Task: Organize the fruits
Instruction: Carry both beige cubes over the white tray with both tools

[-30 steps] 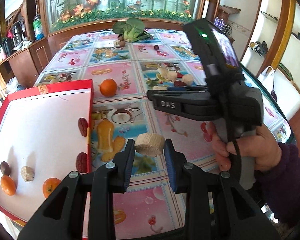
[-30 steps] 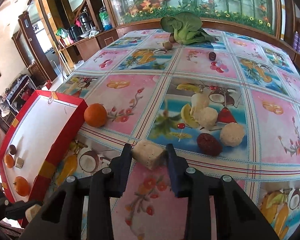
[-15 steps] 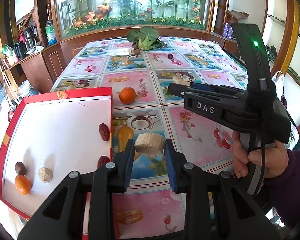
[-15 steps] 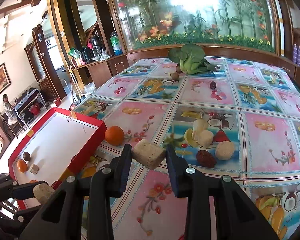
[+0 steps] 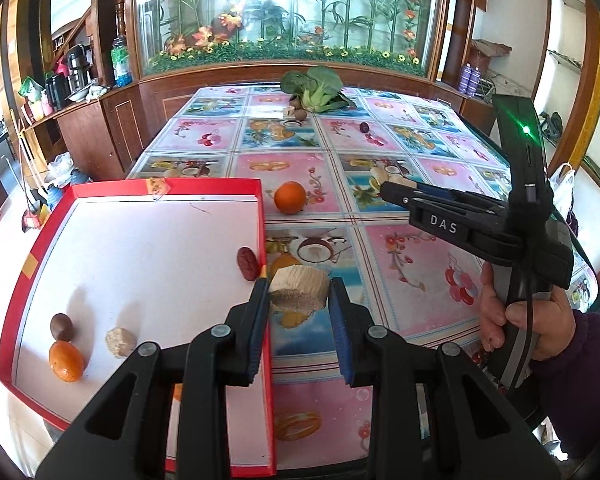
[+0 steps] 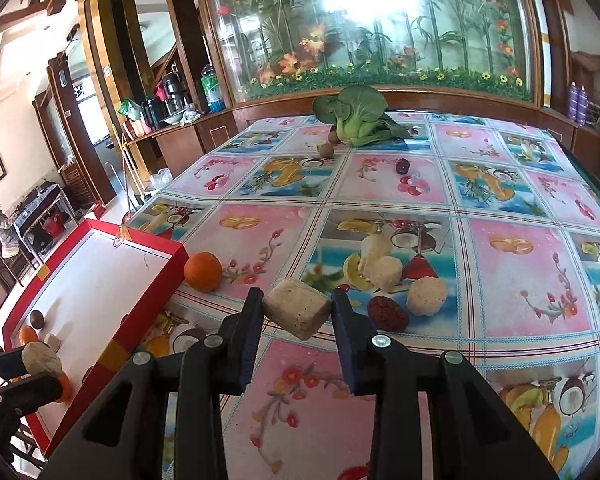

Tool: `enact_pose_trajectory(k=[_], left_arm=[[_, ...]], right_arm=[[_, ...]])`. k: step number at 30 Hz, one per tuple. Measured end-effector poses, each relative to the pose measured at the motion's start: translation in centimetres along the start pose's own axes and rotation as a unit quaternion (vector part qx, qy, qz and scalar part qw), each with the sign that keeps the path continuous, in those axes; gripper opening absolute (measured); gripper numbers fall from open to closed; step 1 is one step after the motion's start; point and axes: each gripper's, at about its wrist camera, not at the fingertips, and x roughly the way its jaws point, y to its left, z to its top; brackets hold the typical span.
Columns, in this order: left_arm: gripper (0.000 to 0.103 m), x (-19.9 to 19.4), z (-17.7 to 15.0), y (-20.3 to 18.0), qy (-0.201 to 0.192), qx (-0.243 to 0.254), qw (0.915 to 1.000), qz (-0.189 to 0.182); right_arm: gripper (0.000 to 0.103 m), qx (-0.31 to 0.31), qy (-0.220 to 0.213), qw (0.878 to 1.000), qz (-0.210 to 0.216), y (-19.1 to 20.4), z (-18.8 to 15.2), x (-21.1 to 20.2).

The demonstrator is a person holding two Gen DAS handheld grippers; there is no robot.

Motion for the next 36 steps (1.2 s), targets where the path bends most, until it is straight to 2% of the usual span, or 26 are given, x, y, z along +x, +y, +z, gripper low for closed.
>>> enact_pose_trajectory(k=[7,12,14,20,25,30,33,36], left_arm=[[0.032,-0.9,-0.1,2.3,-0.011,-0.024,0.9997,0.001],[0.032,-2.9,0.5,7.1,-0.042,-0.063,0.9962,0.044],[0.032,-3.6,0.5,9.5,-0.052,-0.082,0.9925,0.074],[0.032,-4.4,-0.3,14.0,-0.054,-0.122,0.9838,0.120],[0.032,-3.8,-1.1,15.3,-0.041,-0.130,0.9823,0.129],[0.032,-2.2,-1.0,16.1,-0.020,-0.137,0.9820,0.129],[0.032,-1.7,-0.8,17.5,-0.011,-0.153,0.9793,0.132],[0.032,-1.9,-0.7,19.3,-0.010,-0.166,0.9744,0.151]], right_arm=[[0.033,0.022,-0.003,1.000,-0.006,-0.7,0.0,-0.2],[0.033,0.041,-0.008,0.999,0.013,-0.2,0.0,-0.8],[0.033,0.043,-0.008,0.999,0.029,0.5,-0.1,-1.0],[0.033,0.023,0.003,0.996,0.086,4.9,-0.5,-0.6],[0.033,-0.007,0.023,0.991,0.130,9.3,-0.8,0.3],[0.033,-0.034,0.068,0.982,0.174,12.9,-1.2,2.2],[0.033,-0.048,0.092,0.976,0.193,14.4,-1.7,3.2],[0.033,-0.052,0.105,0.969,0.217,15.0,-2.1,3.5]])
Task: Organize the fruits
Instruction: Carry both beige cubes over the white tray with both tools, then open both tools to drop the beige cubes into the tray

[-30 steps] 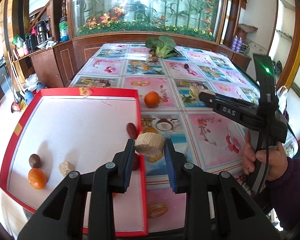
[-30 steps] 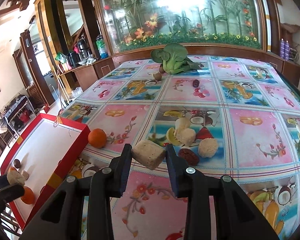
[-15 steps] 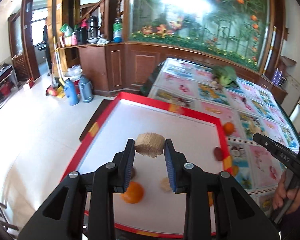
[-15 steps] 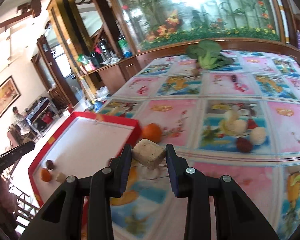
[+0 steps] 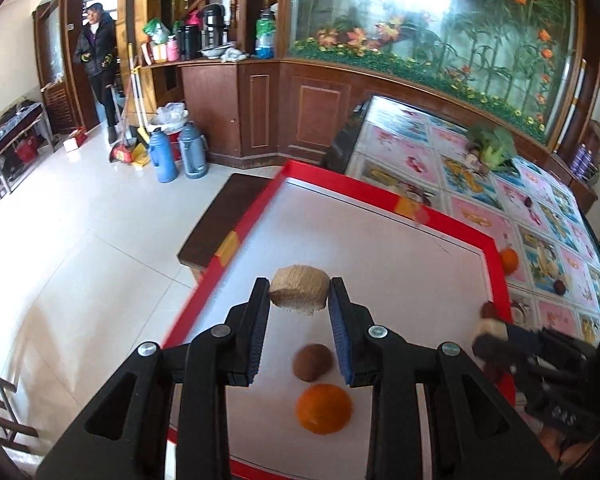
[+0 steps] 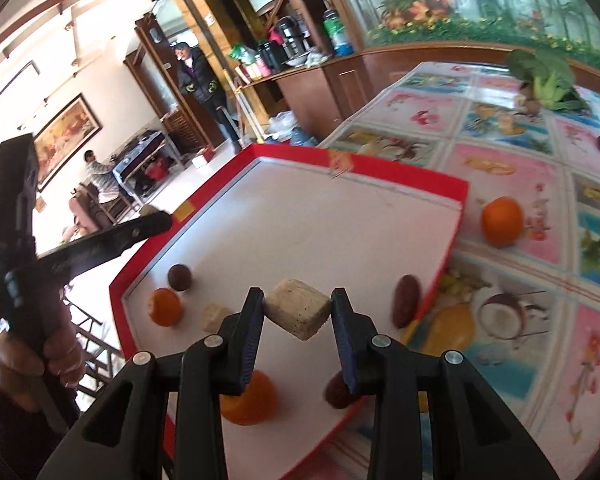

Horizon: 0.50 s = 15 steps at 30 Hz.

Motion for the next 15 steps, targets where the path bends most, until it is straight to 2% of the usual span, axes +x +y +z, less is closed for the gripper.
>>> enact_pose_trajectory(k=[4,9,13,15], left_arm=[[0.032,0.5,0.2,0.6,0.005,-0.005,0.9999,0.007],[0.032,2.1,-0.1,-1.1,0.032,0.013,0.9994,0.000],[0.032,2.8,-0.3,-2.1,0.046,0.017,0.9988,0.006],[0.033,3.2,-0.4,-2.1,0.055,0.014,0.9983,0.012]], right_arm=[[0.033,0.006,0.023,1.000,0.017,0.0,-0.2,0.8],[0.035,0.009,0.032,0.999,0.020,0.1,-0.4,1.0],[0.043,-0.003,0.033,0.999,0.022,0.5,-0.4,0.9],[0.050,-0.014,0.033,0.999,0.021,0.9,-0.5,1.0]])
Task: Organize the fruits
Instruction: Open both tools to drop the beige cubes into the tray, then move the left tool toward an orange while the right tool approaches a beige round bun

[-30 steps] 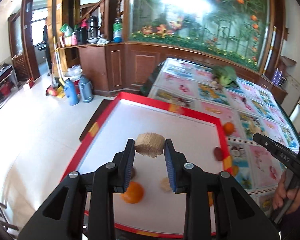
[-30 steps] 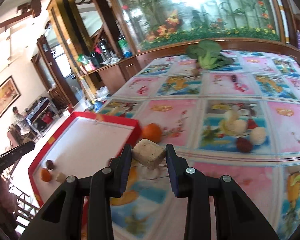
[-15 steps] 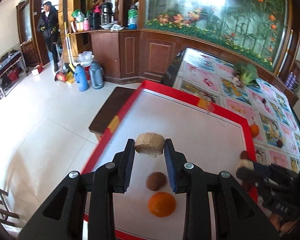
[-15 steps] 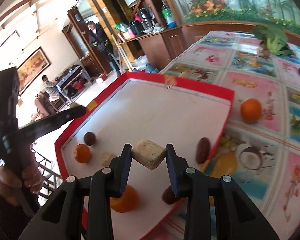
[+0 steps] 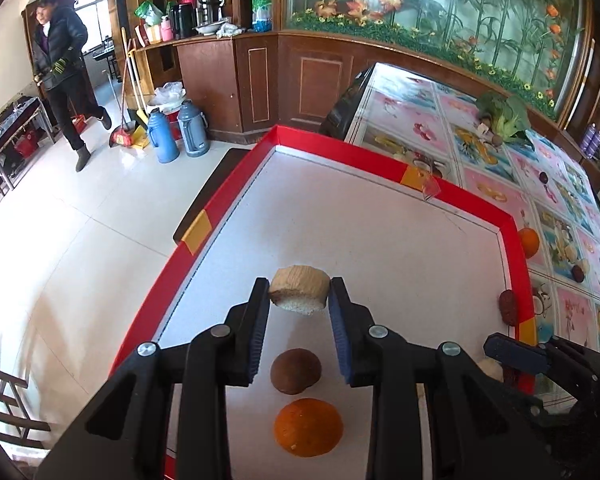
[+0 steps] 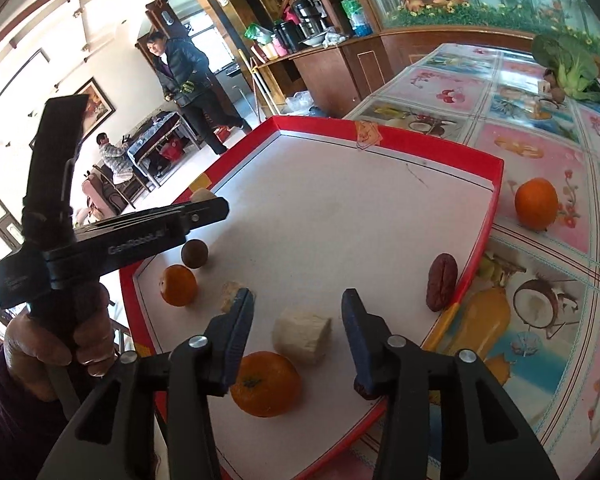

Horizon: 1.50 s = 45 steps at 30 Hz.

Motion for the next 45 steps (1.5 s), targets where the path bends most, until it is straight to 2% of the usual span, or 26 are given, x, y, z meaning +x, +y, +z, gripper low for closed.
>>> enact_pose_trajectory(k=[4,10,14,19,26,32,34,40,45], left_arm=[[0.051,0.0,-0.4,0.2,0.003,-0.010,0.9999,0.006],[0.053,-1.1,-0.2,-0.9,-0.004,0.000,1.0000,0.004],[0.062,-2.2,-0.4,-2.6,-0.012,0.017,0.9998,-0.003],[0.062,-2.8,-0.8,-5.1,-0.010,0.046,0.9988,-0.017],[0.063,-3.5,-1.6,-7.5,-0.003,0.070,0.9970,-0.032],[0.063,-4.1,-2.3,-10.0,-0.002,0.095,0.9944,-0.045],[0.064,-4.2,-2.6,-10.9,0.000,0.104,0.9932,-0.051],[0.064,-4.4,-2.9,-14.0,0.002,0.136,0.9886,-0.064],[0.069,-4.5,-3.0,-16.7,0.001,0.164,0.9840,-0.069]], right_arm=[[0.051,-0.011,-0.017,1.000,-0.007,0.4,-0.2,-0.7],[0.051,0.005,-0.057,0.998,-0.027,-0.9,0.2,-2.3],[0.051,0.021,-0.066,0.997,-0.038,-2.1,0.7,-3.0],[0.051,0.029,-0.086,0.994,-0.062,-3.6,1.0,-4.6],[0.051,0.059,-0.123,0.985,-0.109,-8.0,0.8,-8.3],[0.052,0.115,-0.161,0.968,-0.156,-13.8,-0.3,-13.4],[0.055,0.139,-0.173,0.960,-0.172,-15.9,-0.9,-15.2],[0.057,0.180,-0.178,0.944,-0.211,-19.9,-2.5,-18.5],[0.057,0.192,-0.165,0.939,-0.232,-21.5,-2.9,-19.3]])
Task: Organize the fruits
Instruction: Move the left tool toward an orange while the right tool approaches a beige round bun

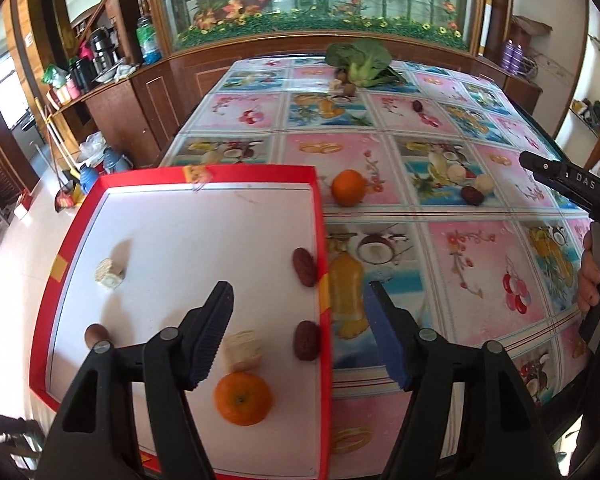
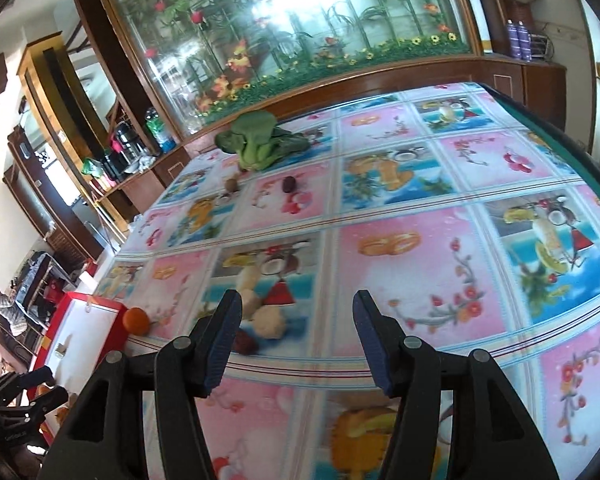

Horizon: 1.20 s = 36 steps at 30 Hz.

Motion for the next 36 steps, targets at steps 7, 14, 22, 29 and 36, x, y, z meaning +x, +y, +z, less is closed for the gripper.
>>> enact_pose_trajectory(k=[7,14,22,29,36], left_arm=[[0.070,0.9,1.5,-3.2,-0.009,0.052,0.9986,-0.010],[0.070,3.5,6.3,-2.1,-0.035,0.091,0.9952,0.002],[0.069,8.1,8.5,-5.0,-0.001,0.179,0.9823,-0.055],[0.067,10.3,7.7,-5.8,0.029,0.181,0.9803,-0.072],[0.049,9.5,7.7,-5.4,0.018,0.162,0.9839,-0.073]], right_arm=[[0.057,0.002,0.016,1.000,-0.007,-1.2,0.2,0.6],[0.057,-0.003,0.024,1.000,0.003,-0.7,0.2,1.0],[0.057,0.004,0.031,0.999,0.007,-0.9,0.4,1.6],[0.057,0.001,0.032,0.999,0.007,-0.8,0.3,1.8],[0.057,0.001,0.037,0.999,0.007,-0.7,0.3,2.1]])
